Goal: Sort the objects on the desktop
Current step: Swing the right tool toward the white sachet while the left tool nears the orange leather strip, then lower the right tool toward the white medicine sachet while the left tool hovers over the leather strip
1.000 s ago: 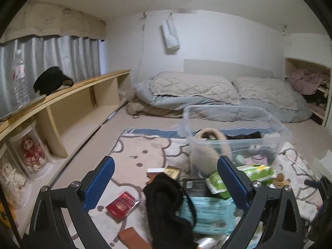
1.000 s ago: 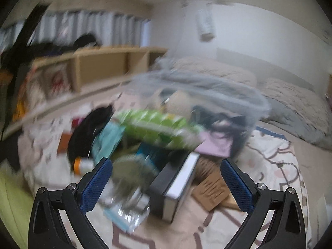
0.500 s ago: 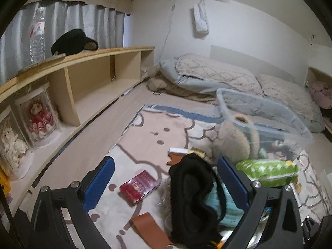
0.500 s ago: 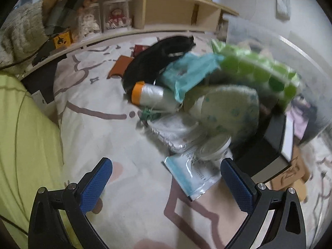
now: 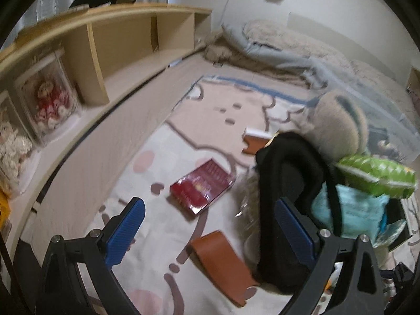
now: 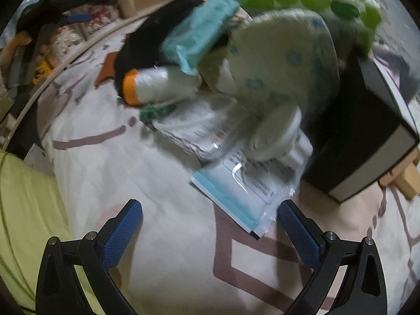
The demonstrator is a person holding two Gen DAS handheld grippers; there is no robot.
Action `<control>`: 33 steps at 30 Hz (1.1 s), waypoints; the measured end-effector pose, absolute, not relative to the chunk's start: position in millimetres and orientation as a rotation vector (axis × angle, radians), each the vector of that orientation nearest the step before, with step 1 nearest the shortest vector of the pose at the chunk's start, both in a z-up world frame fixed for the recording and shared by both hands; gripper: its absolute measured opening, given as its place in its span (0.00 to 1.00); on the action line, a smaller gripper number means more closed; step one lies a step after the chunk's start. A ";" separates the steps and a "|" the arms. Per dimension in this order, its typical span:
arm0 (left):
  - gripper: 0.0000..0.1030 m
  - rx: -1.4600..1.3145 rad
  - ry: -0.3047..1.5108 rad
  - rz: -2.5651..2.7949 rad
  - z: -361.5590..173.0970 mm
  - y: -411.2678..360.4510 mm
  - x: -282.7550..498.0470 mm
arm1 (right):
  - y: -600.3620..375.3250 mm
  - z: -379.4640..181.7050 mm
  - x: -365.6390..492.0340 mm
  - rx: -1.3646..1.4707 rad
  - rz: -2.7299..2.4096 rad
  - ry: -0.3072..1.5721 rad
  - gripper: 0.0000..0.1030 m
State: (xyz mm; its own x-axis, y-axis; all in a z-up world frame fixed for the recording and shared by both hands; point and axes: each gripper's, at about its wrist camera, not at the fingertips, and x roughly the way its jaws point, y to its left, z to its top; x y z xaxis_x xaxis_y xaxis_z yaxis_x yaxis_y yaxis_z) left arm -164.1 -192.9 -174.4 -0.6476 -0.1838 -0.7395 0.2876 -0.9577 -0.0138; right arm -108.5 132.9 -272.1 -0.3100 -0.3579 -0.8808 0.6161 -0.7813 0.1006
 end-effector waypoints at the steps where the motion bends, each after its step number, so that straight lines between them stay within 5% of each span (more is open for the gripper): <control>1: 0.97 1.177 0.182 -2.614 -180.1 -193.9 -165.4 | 134.1 -273.2 -108.0 1.334 -2.120 0.345 1.00; 20: 0.97 1.475 0.117 -2.432 -242.5 -198.4 -175.4 | 149.4 -279.8 -95.6 1.318 -2.170 0.390 1.00; 33: 0.97 1.542 0.159 -2.386 -257.2 -204.2 -176.3 | 194.5 -257.4 -141.8 1.489 -2.339 -0.031 1.00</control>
State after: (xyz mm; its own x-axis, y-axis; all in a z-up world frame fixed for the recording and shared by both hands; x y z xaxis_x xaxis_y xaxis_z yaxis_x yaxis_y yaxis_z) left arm -176.3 -204.2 -257.2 -0.3821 -0.1857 -0.9053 0.3040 -0.9503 0.0667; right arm -141.8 194.5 -257.4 -0.3753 -0.3157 -0.8715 0.2927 -0.9325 0.2118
